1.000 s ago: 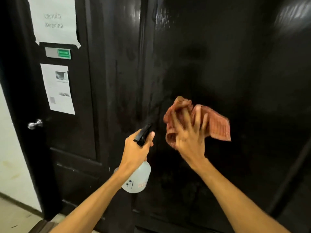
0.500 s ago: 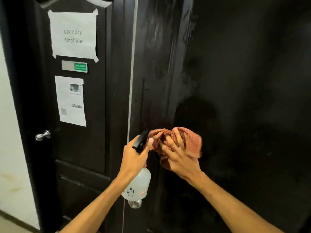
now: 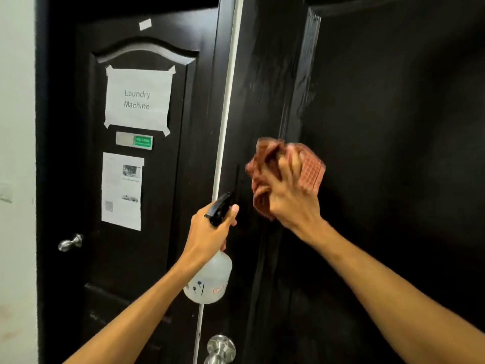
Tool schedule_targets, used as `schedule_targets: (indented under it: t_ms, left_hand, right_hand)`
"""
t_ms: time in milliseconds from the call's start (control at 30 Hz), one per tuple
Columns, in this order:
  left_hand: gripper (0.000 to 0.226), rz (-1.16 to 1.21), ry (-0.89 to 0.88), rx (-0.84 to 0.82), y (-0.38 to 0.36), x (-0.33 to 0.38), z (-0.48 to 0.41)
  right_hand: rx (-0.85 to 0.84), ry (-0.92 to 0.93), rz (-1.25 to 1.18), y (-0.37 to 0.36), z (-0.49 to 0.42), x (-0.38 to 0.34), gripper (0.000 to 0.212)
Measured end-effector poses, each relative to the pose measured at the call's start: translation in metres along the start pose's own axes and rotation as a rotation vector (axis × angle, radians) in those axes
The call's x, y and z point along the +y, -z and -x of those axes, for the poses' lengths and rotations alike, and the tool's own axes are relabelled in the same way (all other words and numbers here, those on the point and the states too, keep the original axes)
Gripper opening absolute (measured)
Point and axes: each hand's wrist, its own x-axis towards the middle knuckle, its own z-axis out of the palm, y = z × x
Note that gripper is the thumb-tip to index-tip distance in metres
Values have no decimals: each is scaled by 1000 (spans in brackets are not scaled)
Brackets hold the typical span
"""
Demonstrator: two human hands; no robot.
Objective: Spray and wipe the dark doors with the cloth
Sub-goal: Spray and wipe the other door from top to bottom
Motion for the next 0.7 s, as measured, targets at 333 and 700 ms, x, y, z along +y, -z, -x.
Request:
schedule_targets:
  t_ms: [333,700]
  left_hand:
    - [21,88,-69,30,24,41,-47]
    - [20,128,-163,-20,45,96,-107]
  right_hand:
    - [-73,260,-12,-3,-31,-4,58]
    - [-19,204,33,8,-154,19,66]
